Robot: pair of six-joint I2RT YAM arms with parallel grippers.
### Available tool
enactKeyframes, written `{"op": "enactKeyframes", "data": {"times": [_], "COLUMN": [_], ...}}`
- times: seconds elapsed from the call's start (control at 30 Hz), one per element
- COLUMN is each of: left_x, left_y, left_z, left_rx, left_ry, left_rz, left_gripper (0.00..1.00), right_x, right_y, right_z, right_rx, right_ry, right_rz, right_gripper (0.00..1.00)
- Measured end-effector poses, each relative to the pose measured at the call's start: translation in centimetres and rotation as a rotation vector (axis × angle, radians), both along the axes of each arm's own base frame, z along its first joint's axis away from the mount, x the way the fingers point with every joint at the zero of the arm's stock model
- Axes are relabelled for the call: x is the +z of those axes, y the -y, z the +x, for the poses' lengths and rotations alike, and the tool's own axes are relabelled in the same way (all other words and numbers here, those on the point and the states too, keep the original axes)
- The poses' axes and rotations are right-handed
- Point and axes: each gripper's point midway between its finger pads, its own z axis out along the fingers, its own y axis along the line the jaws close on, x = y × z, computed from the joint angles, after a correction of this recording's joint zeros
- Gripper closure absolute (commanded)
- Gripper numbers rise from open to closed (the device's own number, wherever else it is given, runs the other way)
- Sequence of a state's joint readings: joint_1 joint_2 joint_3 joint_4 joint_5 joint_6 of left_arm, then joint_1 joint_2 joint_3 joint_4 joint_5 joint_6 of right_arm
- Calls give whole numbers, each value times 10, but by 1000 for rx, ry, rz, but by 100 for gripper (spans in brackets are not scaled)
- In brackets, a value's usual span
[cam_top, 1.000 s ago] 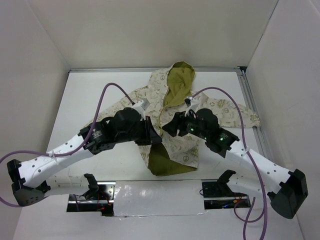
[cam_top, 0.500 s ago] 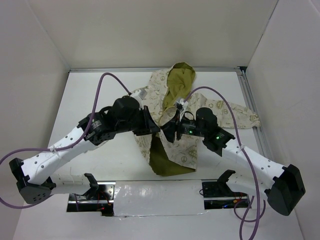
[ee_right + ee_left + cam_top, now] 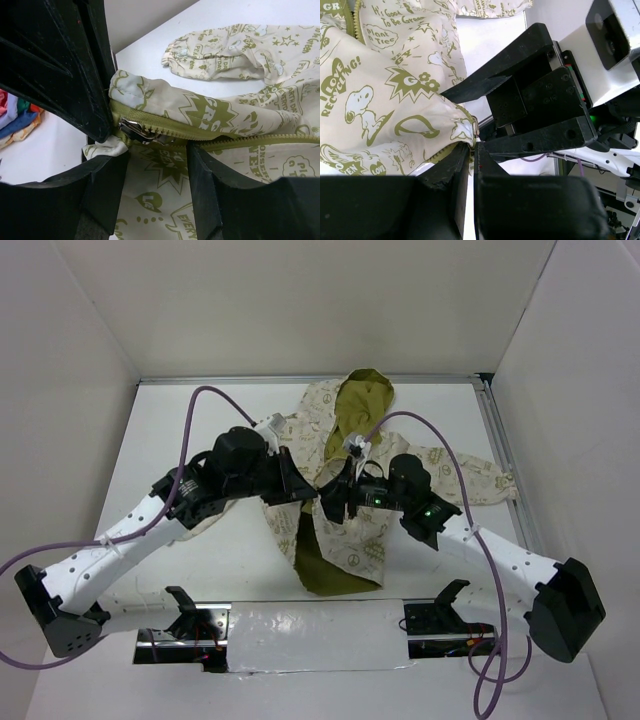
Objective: Zip up the jacket
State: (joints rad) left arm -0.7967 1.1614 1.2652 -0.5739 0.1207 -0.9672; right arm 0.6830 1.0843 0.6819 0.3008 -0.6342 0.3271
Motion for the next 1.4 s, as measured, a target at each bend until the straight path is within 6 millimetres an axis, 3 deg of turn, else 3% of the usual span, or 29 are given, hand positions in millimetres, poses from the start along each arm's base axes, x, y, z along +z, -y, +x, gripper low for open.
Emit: {"op": "enactKeyframes", "data": {"times": [0.1,0.13,0.17,0.3,0.47,0.53,0.7,0.9,0.97,1.07,1.23,1.33,1.4], "left_x": [-2,-2,-2,-3,-19,-30,-43,-57,-76,-120,-204,-226,-230], "left_y": [-1,-1,-2,-10,-22,-26,-32,-46,-53,-64,-82,-90,-92], "left_z": [3,4,5,7,12,13,16,22,21,11,-27,-34,-25], "left_rx": [0,2,1,-12,-56,-87,-172,-149,-120,-75,-9,39,72], "left_ry": [4,10,16,34,41,49,103,146,112,6,-251,-332,-331], "left_rz": [-6,-10,-14,-52,-101,-110,-128,-112,-95,-59,-1,13,15], "left_gripper": [100,100,100,100,100,100,100,100,100,100,100,100,100], "right_x": [0,1,1,0,-2,-2,-5,-41,-62,-95,-146,-171,-183], "right_y": [-1,-2,-2,-2,0,0,-4,-9,-8,-3,7,13,17], "right_z": [2,3,4,7,11,11,10,19,25,29,26,21,18], "right_rx": [-12,-16,-22,-44,-76,-79,-89,-130,-168,-210,-254,-257,-263], "right_ry": [4,6,12,17,12,12,5,-88,-143,-225,-345,-403,-432], "right_rz": [-4,-6,-9,-21,-32,-32,-39,-118,-172,-254,-375,-445,-485], "right_gripper": [53,60,77,99,99,92,86,82,81,82,84,85,85]}}
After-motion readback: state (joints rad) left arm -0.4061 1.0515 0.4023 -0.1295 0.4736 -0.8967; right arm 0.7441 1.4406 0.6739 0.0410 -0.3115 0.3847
